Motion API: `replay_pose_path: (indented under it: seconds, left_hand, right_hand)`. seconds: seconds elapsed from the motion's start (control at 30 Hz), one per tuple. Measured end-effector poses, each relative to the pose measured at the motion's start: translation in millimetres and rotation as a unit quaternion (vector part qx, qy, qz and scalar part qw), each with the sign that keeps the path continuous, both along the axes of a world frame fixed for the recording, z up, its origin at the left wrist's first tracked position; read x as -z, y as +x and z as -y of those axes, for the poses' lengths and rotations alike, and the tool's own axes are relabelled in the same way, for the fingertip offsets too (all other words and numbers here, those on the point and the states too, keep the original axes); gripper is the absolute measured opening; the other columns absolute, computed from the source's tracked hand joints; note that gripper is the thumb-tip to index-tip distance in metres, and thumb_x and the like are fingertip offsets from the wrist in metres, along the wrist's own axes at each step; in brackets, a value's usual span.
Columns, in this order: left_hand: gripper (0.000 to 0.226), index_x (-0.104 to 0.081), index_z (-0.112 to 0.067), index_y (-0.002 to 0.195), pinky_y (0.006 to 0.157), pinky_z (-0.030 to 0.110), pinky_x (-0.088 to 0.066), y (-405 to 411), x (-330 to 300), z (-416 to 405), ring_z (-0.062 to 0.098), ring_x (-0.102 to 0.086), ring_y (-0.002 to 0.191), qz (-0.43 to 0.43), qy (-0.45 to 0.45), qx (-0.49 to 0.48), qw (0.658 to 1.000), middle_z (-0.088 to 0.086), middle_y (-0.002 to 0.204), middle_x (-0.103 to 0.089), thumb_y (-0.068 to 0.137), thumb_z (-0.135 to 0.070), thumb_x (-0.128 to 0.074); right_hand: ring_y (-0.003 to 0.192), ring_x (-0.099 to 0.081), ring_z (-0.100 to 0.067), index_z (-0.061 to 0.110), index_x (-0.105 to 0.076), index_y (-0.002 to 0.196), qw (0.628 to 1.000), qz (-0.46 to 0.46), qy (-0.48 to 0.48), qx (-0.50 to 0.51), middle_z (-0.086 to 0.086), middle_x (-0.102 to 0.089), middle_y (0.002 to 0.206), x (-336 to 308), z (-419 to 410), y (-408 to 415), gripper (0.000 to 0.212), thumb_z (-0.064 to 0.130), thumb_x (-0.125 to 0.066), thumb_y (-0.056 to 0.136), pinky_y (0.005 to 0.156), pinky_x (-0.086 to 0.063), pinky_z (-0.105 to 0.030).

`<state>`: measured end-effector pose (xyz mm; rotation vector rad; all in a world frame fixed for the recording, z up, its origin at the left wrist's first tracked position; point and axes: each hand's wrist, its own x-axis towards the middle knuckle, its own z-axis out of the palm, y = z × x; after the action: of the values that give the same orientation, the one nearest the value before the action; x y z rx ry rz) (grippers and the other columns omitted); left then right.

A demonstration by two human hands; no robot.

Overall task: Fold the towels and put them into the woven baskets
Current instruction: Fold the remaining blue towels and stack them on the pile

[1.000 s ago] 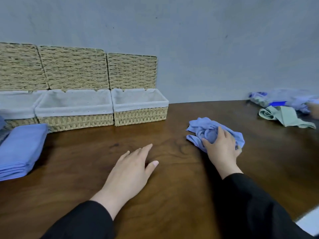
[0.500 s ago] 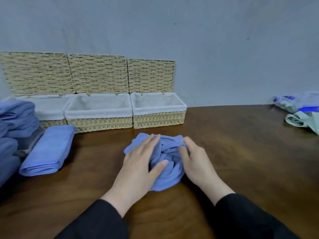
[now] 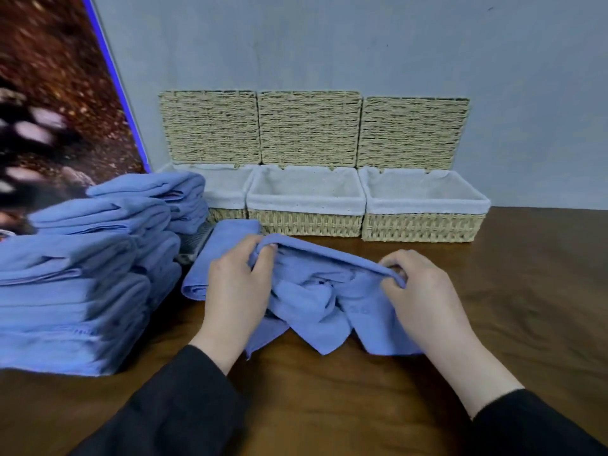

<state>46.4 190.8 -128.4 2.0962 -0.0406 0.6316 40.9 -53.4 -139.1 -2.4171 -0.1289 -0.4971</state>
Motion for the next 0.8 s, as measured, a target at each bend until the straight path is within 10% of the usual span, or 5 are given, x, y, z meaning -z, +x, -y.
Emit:
replay_pose_path:
  seconds: [0.27,0.47,0.6,0.7,0.8]
  left_hand:
    - [0.050,-0.046,-0.032,0.146,0.108,0.019,-0.030,-6.5,-14.9,-0.7,-0.011,-0.037,0.129,0.087,0.144,0.085,0.982,-0.019,0.140,-0.049,0.098,-0.029,-0.057]
    - [0.069,-0.043,-0.029,0.150,0.096,0.014,-0.025,-20.3,-0.1,40.7,-0.001,-0.045,0.106,0.082,0.243,0.202,0.945,-0.013,0.109,-0.067,0.088,-0.058,-0.051]
    - [0.023,-0.066,-0.014,0.087,0.071,0.026,-0.040,-17.8,-2.8,28.3,0.007,-0.050,0.072,0.044,0.140,0.189,0.971,-0.004,0.066,-0.059,0.098,-0.028,-0.051]
    - [0.021,-0.060,-0.017,0.079,0.063,0.021,-0.041,-17.2,-12.1,14.9,0.003,-0.050,0.066,-0.048,-0.057,0.209,0.975,-0.007,0.067,-0.054,0.100,-0.014,-0.055]
    - [0.028,-0.060,-0.034,0.112,0.087,0.022,-0.047,-22.3,-16.3,11.5,0.001,-0.059,0.101,-0.037,-0.020,0.234,0.971,-0.018,0.104,-0.063,0.092,-0.014,-0.060]
  right_hand:
    - [0.075,-0.065,-0.002,0.029,-0.072,0.089,0.978,-0.030,0.199,-0.050,0.014,-0.073,0.084,-23.6,-3.6,-18.4,0.033,0.000,-0.057,0.090,0.058,-0.045,-0.015]
    - [0.056,-0.046,-0.010,0.016,-0.063,0.069,0.972,-0.047,0.200,-0.115,-0.007,-0.061,0.062,-21.3,-28.1,-31.8,0.019,0.002,-0.066,0.082,0.051,-0.036,-0.022]
    - [0.063,-0.051,-0.012,0.019,-0.066,0.073,0.959,-0.069,0.238,-0.140,-0.009,-0.064,0.072,-20.0,-25.3,-31.4,0.019,0.011,-0.069,0.090,0.058,-0.040,-0.028]
    - [0.073,-0.058,-0.015,0.017,-0.066,0.079,0.961,-0.086,0.185,-0.185,-0.001,-0.062,0.082,-15.6,-25.6,-31.8,0.015,0.018,-0.072,0.092,0.068,-0.046,-0.035]
    - [0.068,-0.056,-0.012,0.021,-0.067,0.086,0.947,-0.082,0.246,-0.189,-0.001,-0.066,0.080,-14.4,-31.9,-33.7,0.016,0.009,-0.065,0.096,0.064,-0.046,-0.033]
